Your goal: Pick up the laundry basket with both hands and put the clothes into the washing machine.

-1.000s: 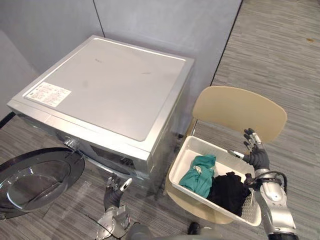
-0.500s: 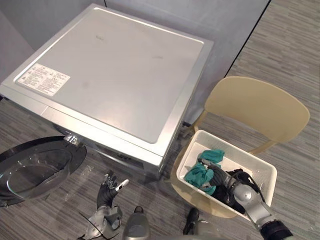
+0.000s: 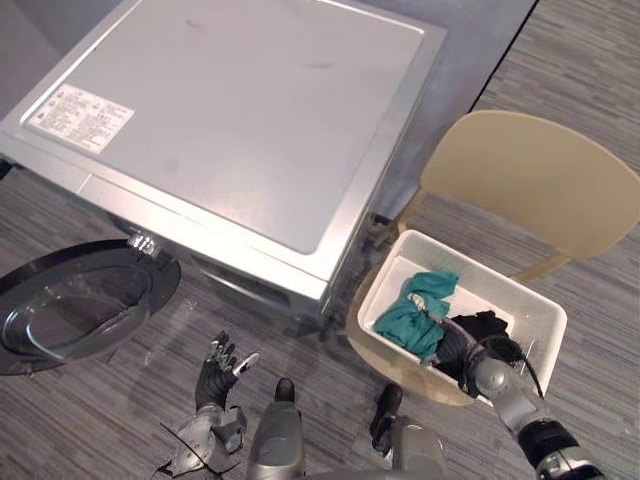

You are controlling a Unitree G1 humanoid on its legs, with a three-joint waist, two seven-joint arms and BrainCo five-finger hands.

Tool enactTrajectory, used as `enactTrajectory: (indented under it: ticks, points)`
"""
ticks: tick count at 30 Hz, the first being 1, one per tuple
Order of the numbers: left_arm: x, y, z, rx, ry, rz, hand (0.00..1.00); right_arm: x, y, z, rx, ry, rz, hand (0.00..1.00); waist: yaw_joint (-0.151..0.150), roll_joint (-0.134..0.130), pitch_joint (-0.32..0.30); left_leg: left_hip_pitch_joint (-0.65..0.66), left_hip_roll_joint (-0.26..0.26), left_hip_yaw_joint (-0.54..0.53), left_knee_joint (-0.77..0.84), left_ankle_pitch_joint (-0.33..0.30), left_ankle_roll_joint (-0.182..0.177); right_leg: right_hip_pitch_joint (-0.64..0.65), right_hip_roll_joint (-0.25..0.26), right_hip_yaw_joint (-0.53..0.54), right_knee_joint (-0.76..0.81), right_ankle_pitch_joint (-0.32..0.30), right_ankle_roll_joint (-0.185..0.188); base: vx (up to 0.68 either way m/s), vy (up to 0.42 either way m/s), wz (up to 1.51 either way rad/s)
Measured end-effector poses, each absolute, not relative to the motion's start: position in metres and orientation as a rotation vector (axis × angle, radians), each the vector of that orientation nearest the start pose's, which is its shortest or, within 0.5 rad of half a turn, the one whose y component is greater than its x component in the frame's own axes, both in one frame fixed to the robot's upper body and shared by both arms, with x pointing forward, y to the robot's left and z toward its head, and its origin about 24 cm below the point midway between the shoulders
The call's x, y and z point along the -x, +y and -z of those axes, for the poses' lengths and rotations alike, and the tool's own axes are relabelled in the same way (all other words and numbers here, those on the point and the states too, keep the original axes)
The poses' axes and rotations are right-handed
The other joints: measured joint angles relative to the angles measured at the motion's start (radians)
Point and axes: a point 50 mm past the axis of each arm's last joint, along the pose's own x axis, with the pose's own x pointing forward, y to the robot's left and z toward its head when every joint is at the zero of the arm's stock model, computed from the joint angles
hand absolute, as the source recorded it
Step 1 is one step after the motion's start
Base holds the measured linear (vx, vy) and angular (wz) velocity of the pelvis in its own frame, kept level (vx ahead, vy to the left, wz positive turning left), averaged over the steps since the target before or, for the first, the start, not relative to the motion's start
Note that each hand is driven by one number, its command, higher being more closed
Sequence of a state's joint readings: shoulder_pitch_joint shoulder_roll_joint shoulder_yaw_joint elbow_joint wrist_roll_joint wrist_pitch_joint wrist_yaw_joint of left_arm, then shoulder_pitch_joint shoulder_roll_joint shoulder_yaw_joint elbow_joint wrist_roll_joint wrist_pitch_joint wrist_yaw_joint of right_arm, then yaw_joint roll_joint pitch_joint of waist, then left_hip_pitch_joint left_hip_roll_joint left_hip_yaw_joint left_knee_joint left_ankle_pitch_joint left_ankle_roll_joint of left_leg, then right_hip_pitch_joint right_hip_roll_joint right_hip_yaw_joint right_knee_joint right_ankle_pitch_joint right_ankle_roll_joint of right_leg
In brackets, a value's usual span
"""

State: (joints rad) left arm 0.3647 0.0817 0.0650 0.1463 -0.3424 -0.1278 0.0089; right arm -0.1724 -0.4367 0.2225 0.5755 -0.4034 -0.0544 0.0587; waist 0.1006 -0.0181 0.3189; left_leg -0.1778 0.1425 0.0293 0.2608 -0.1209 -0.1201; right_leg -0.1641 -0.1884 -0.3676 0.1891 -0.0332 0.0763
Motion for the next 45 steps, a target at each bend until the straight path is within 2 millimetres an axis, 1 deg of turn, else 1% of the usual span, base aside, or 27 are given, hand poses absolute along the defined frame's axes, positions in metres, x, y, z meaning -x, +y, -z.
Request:
enactTrajectory:
  ticks: [2,4,6,7,8,12,15,19,20,23,26,29,32,37,39,42,43,45]
  points:
    - [-0.152,0.203,0.048,0.236,0.342,-0.259,0.00,-0.276,-0.226,0.016,0.884,0.338,-0.196,0.00,0.002,0.003,0.024,-0.010,-0.001,0.001,-0.006,0.004,0.000,-0.022,-0.001,0.011,0.010,0.009,-0.001,-0.18,-0.003,-0.06]
    - [-0.153,0.201,0.046,0.238,0.335,-0.252,0.00,-0.283,-0.225,0.010,0.886,0.318,-0.180,0.00,0.005,0.001,0.035,-0.016,-0.001,0.002,-0.007,0.004,0.000,-0.038,-0.004,0.015,0.026,0.010,-0.002,-0.14,0.007,-0.02]
    - [-0.157,0.201,0.041,0.238,0.308,-0.248,0.00,-0.290,-0.225,0.002,0.884,0.285,-0.138,0.00,0.023,-0.002,0.052,-0.032,-0.002,0.003,-0.016,0.010,0.000,-0.067,-0.007,0.017,0.037,0.022,-0.007,-0.16,0.002,-0.04]
    - [-0.158,0.201,0.041,0.238,0.305,-0.249,0.00,-0.293,-0.225,-0.001,0.880,0.274,-0.127,0.00,0.026,-0.002,0.058,-0.035,-0.003,0.004,-0.017,0.013,0.000,-0.070,-0.007,0.016,0.036,0.026,-0.008,-0.18,-0.002,0.01]
    - [-0.158,0.201,0.041,0.237,0.304,-0.255,0.00,-0.299,-0.223,-0.008,0.853,0.246,-0.099,0.00,0.027,-0.005,0.072,-0.044,-0.005,0.004,-0.017,0.018,0.003,-0.076,-0.009,0.015,0.036,0.031,-0.007,-0.15,-0.004,0.03]
    - [-0.159,0.202,0.040,0.235,0.303,-0.266,0.00,-0.312,-0.223,-0.025,0.813,0.180,-0.039,0.00,0.027,-0.009,0.095,-0.059,-0.005,0.004,-0.014,0.022,0.008,-0.088,-0.010,0.015,0.037,0.044,-0.009,-0.11,-0.005,0.02]
    - [-0.160,0.202,0.040,0.236,0.301,-0.267,0.00,-0.318,-0.228,-0.036,0.793,0.152,0.008,0.00,0.025,-0.009,0.104,-0.077,-0.006,0.004,-0.011,0.025,0.008,-0.108,-0.011,0.016,0.038,0.050,-0.011,-0.04,-0.004,-0.02]
    - [-0.163,0.201,0.038,0.238,0.289,-0.262,0.00,-0.324,-0.229,-0.045,0.804,0.122,0.030,0.00,0.023,-0.008,0.124,-0.092,-0.009,0.003,-0.007,0.033,0.008,-0.124,-0.015,0.015,0.046,0.053,-0.009,0.00,0.000,0.00]
    - [-0.165,0.201,0.037,0.239,0.281,-0.260,0.00,-0.327,-0.231,-0.049,0.809,0.117,0.039,0.00,0.022,-0.008,0.136,-0.093,-0.011,0.002,-0.005,0.033,0.008,-0.126,-0.018,0.015,0.052,0.053,-0.009,0.00,0.000,0.00]
    - [-0.166,0.200,0.035,0.250,0.272,-0.261,0.00,-0.336,-0.237,-0.057,0.820,0.123,0.071,0.00,0.023,-0.007,0.142,-0.107,-0.019,0.002,-0.002,0.035,0.011,-0.142,-0.026,0.016,0.056,0.053,-0.009,0.00,0.000,0.00]
    - [-0.166,0.201,0.036,0.256,0.272,-0.271,0.00,-0.342,-0.244,-0.061,0.815,0.134,0.115,0.00,0.026,-0.008,0.147,-0.117,-0.021,0.001,0.000,0.035,0.011,-0.151,-0.029,0.016,0.061,0.053,-0.009,0.00,0.000,0.00]
    - [-0.166,0.201,0.035,0.255,0.271,-0.280,0.00,-0.349,-0.247,-0.069,0.819,0.135,0.133,0.00,0.025,-0.007,0.154,-0.142,-0.023,0.000,0.003,0.040,0.012,-0.178,-0.033,0.016,0.068,0.053,-0.009,0.00,0.000,0.00]
    - [-0.166,0.200,0.036,0.256,0.272,-0.276,0.00,-0.351,-0.250,-0.068,0.822,0.154,0.141,0.00,0.026,-0.006,0.158,-0.156,-0.023,-0.002,0.006,0.041,0.012,-0.189,-0.032,0.015,0.070,0.053,-0.009,0.00,0.000,0.01]
    - [-0.173,0.198,0.032,0.259,0.253,-0.270,0.00,-0.351,-0.262,-0.063,0.836,0.215,0.163,0.00,0.029,0.009,0.167,-0.207,-0.024,-0.022,0.028,0.041,0.012,-0.221,-0.034,0.002,0.076,0.054,-0.011,0.00,0.007,0.08]
    - [-0.178,0.197,0.031,0.261,0.243,-0.266,0.00,-0.350,-0.268,-0.059,0.843,0.263,0.177,0.00,0.029,0.021,0.174,-0.234,-0.025,-0.036,0.036,0.043,0.011,-0.237,-0.036,-0.014,0.079,0.055,-0.012,-0.01,0.002,0.14]
    - [-0.177,0.196,0.032,0.264,0.249,-0.276,0.00,-0.350,-0.271,-0.057,0.842,0.283,0.182,0.00,0.030,0.027,0.177,-0.260,-0.030,-0.047,0.035,0.051,0.011,-0.260,-0.040,-0.019,0.085,0.055,-0.012,0.00,0.003,0.11]
    - [-0.178,0.194,0.034,0.277,0.258,-0.273,0.00,-0.351,-0.272,-0.056,0.843,0.291,0.195,0.00,0.029,0.036,0.182,-0.269,-0.032,-0.052,0.035,0.054,0.013,-0.264,-0.042,-0.021,0.085,0.055,-0.012,0.00,0.009,0.13]
    - [-0.177,0.192,0.036,0.283,0.268,-0.272,0.00,-0.352,-0.274,-0.059,0.846,0.280,0.214,0.00,0.032,0.040,0.184,-0.285,-0.034,-0.056,0.036,0.056,0.013,-0.277,-0.044,-0.028,0.085,0.057,-0.014,-0.01,0.009,0.07]
